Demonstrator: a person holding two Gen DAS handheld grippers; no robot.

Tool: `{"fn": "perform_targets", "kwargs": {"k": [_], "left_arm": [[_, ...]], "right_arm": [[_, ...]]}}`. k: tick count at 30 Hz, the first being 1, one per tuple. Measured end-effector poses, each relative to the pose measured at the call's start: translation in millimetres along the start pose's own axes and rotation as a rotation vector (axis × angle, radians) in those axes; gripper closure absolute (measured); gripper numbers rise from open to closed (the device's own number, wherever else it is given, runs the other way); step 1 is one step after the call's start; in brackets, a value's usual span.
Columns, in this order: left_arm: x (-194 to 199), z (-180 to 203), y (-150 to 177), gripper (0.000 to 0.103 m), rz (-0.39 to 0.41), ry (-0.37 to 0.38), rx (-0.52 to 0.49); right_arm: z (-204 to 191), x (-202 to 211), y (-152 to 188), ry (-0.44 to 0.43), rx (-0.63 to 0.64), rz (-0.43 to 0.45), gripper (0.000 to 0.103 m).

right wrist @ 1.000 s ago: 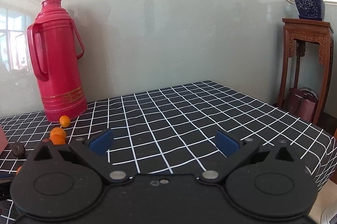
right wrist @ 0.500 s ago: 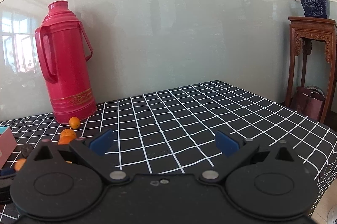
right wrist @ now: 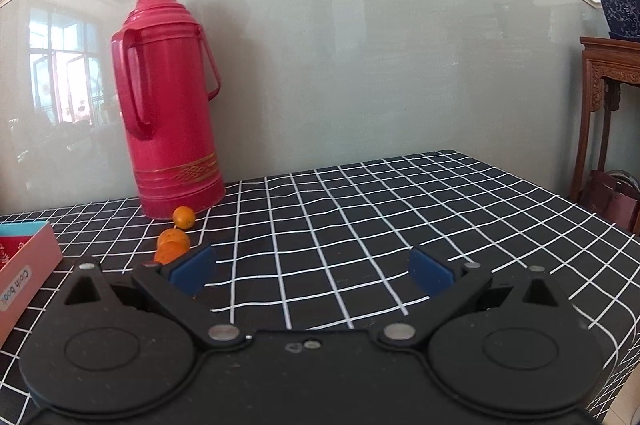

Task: Organize fruits
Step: 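Carry the carrot chunk with the left tool into the box and release, then grasp the dark brown fruit with the right tool and lift it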

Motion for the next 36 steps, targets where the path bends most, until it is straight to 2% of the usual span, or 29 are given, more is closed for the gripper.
{"fn": "perform_targets", "kwargs": {"k": [4,9,10,12,14,23,26,30,32,33,35,36], "left_arm": [[-14,-19,6,0.071,-0.086,-0.028,0.047],[-16,-32,9,0.070,-0.115,-0.027,0.084],[-15,-34,9,0.069,-0.114,-0.018,0.100],[-12,-40,8,0.061,-0.110,0.007,0.143],[-9,-48,7,0.040,-0.094,-0.011,0.169],[4,-76,-4,0.034,-0.004,-0.046,0.176],[6,-88,-5,0.033,0.009,-0.060,0.185],[9,-104,-5,0.030,0.017,-0.080,0.202],[10,-112,-5,0.028,0.023,-0.093,0.207],[10,-115,-5,0.028,0.026,-0.099,0.209],[11,-123,-5,0.027,0.029,-0.109,0.210],[10,-126,-5,0.027,0.029,-0.114,0.211]], "right_arm": [[-14,-3,4,-0.026,0.020,-0.014,0.006],[-30,-5,9,-0.056,0.044,-0.032,0.006],[-33,-5,10,-0.064,0.044,-0.036,0.006],[-37,-7,12,-0.075,0.047,-0.048,0.006],[-42,-9,14,-0.086,0.050,-0.063,0.006],[-65,-22,26,-0.143,0.061,-0.132,0.006],[-75,-29,32,-0.165,0.078,-0.168,0.013],[-84,-42,43,-0.181,0.097,-0.234,0.035],[-85,-49,47,-0.179,0.084,-0.263,0.039],[-86,-52,48,-0.179,0.079,-0.274,0.044],[-88,-54,48,-0.171,0.088,-0.268,0.048],[-90,-55,48,-0.170,0.097,-0.268,0.054]]}}
Point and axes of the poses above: each gripper's, at about its wrist camera, not at the fingertips, and x roughly against the way its jaws point, z to its right, y to its underside, the point moved 6 cm from there along -x, roughly the way its jaws point, and after that the axes turned 2 degrees about -z, right-handed, at the moved point
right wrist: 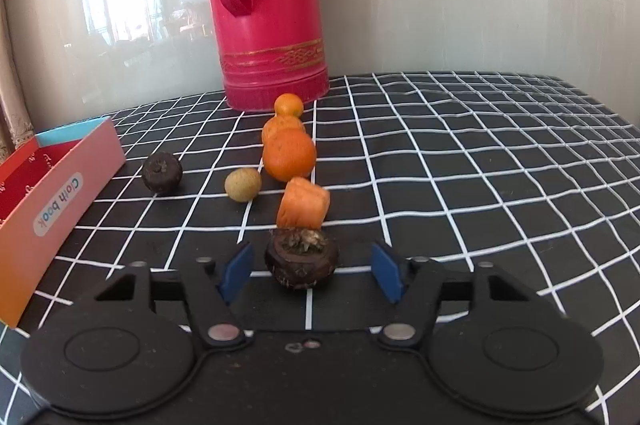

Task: Organize fruits
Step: 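Grasp the dark brown fruit with the right tool and lift it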

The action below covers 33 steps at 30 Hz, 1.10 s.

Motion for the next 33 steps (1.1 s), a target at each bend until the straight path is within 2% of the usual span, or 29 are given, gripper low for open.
{"fn": "perform_targets", "kwargs": {"k": [4,7,9,12,15,25,29,33], "left_arm": [[-4,-13,-1,0.026,-0.003,-0.019,0.012],[-6,-22,-2,0.026,-0.008,-0.034,0.026],[-7,-27,-1,0.025,-0.012,-0.038,0.037],[-8,-33,-1,0.025,-0.013,-0.051,0.048],[-9,-41,-1,0.023,-0.011,-0.068,0.048],[-11,-74,2,0.021,-0.020,-0.125,0.066],[-12,-84,3,0.021,-0.019,-0.143,0.061],[-13,-93,2,0.021,-0.019,-0.157,0.066]], "right_arm": [[-6,-1,0,0.009,0.036,0.005,0.072],[-9,1,1,0.016,0.050,0.014,0.072],[-12,5,-1,-0.012,0.034,0.032,0.072],[-24,19,-9,-0.078,0.037,0.091,0.072],[-41,31,-15,-0.184,0.033,0.138,0.072],[-127,61,-17,-0.515,0.136,0.185,0.072],[-164,71,-16,-0.599,0.192,0.183,0.072],[-191,72,-8,-0.620,0.262,0.163,0.072]]}}
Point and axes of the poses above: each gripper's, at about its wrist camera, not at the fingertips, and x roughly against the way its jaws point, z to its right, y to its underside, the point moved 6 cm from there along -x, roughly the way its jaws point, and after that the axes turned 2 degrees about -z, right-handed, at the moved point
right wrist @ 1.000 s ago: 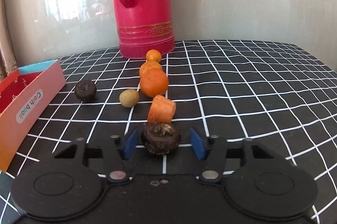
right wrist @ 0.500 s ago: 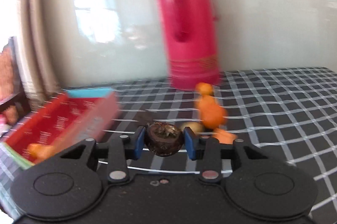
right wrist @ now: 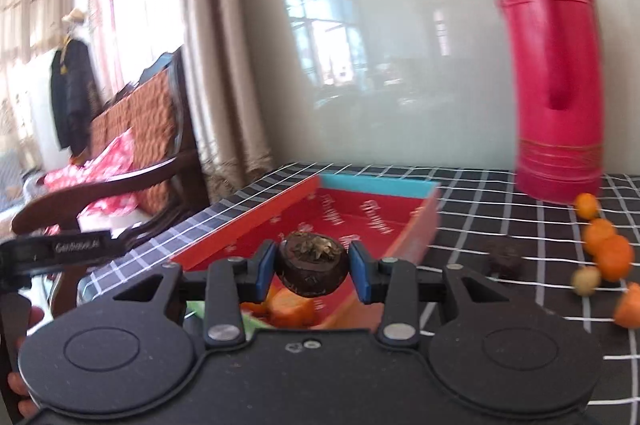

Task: Organize fruits
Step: 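Grasp the dark brown fruit with the right tool and lift it, then release the dark brown fruit into the box from the right tool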

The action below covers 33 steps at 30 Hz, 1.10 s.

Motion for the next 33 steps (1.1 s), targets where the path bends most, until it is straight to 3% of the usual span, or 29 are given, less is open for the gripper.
{"fn": "perform_targets", "kwargs": {"k": [5,7,9,13,16,23,33], "left_arm": [[-2,-4,1,0.021,-0.011,-0.005,0.005],[-2,-2,1,0.021,-0.012,-0.001,0.002],[-1,2,1,0.021,-0.008,0.003,-0.007],[2,9,1,0.021,0.002,0.012,-0.022],[4,15,2,0.021,0.000,0.025,-0.029],[18,44,3,0.021,0.027,0.096,-0.065],[63,136,21,0.021,0.091,0.319,-0.218]], "right_arm": [[-7,-10,7,0.003,0.020,-0.035,0.069],[-5,-6,8,0.010,0.019,-0.028,0.060],[-1,-1,3,0.025,0.000,0.005,0.039],[11,11,-3,0.048,-0.035,0.040,0.040],[24,17,-5,0.097,-0.060,0.060,0.034],[70,40,-4,0.295,-0.144,0.089,0.018],[147,98,13,0.685,-0.218,0.132,0.006]]}}
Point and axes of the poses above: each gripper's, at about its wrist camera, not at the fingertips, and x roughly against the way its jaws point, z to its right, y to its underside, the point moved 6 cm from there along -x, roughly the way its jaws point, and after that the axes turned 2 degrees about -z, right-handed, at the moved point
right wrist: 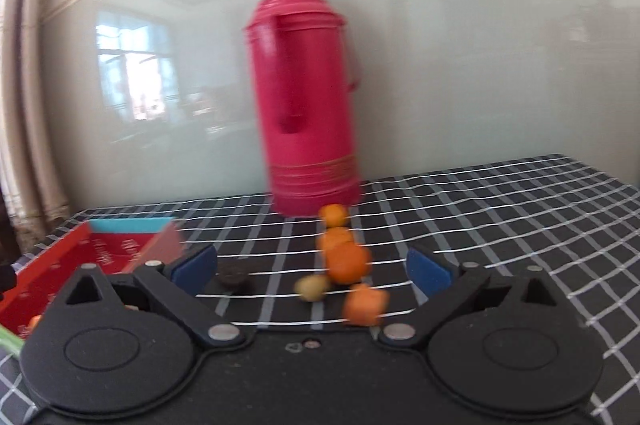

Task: Organize fruits
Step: 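Release the dark brown fruit into the box from the right tool, then grasp the orange carrot chunk with the left tool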

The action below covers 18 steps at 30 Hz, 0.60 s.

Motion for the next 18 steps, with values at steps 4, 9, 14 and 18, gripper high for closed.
{"fn": "perform_targets", "kwargs": {"k": [4,9,14,18], "left_arm": [[2,50,8,0.021,-0.016,0.103,-0.072],[6,107,20,0.021,-0.040,0.211,-0.146],[7,154,31,0.021,-0.076,0.309,-0.189],[9,192,39,0.021,-0.083,0.360,-0.244]], "right_arm": [[39,4,-2,0.162,-0.016,0.034,0.006],[82,4,-2,0.308,-0.053,0.025,0.006],[114,6,0,0.375,-0.080,0.022,0.006],[131,12,0,0.392,-0.105,0.029,0.006]]}}
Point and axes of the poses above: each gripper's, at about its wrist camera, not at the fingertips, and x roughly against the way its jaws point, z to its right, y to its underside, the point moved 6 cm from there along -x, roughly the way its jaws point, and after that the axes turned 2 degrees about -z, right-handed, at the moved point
